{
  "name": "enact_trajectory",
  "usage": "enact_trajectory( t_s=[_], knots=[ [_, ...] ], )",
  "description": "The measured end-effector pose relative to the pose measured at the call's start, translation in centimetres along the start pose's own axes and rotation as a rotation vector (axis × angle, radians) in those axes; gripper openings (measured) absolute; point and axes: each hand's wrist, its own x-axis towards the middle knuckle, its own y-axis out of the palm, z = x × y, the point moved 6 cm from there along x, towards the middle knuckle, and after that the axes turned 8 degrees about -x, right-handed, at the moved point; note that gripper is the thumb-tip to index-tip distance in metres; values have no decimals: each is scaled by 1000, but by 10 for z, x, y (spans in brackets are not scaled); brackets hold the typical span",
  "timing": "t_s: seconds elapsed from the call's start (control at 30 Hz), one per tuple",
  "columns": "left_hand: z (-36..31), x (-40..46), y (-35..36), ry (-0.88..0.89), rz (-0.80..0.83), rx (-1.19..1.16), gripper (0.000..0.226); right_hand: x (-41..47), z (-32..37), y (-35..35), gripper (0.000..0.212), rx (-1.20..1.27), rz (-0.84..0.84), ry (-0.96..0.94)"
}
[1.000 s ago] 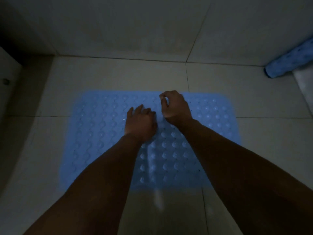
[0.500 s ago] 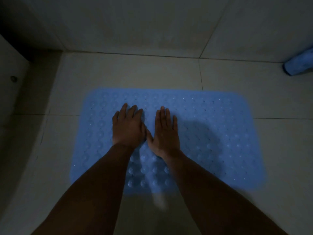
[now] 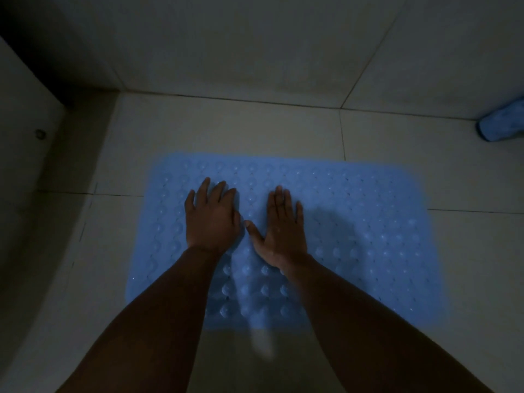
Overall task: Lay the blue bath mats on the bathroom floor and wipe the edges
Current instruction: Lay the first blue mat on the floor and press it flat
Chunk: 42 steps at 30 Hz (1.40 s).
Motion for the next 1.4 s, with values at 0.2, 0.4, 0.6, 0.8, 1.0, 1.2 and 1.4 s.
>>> enact_trajectory(
  t_s=[0.2, 0.4, 0.6, 0.8, 1.0, 1.2, 1.4],
  knots=[
    [-15, -12, 5, 26, 44, -23, 58, 26, -6, -39, 69, 217, 176, 31],
    [-45, -6, 44, 136, 206, 20, 66, 44, -31, -80, 35, 349, -116, 69],
    [-43, -10, 74, 164, 155, 87, 99, 57, -40, -65, 30, 395, -287, -8],
    [-44, -12, 72, 165, 112, 50, 93, 67, -38, -65, 19, 458, -385, -20],
    [-44, -10, 71, 178, 135, 59, 97, 77, -37, -70, 23, 458, -417, -83],
    [-45, -8, 74, 129, 315, 12, 106, 78, -46, -91, 28, 425, -359, -58],
    [-22, 19, -2, -18, 268, -250, 67, 66, -7, -118, 29, 382, -68, -16]
  ],
)
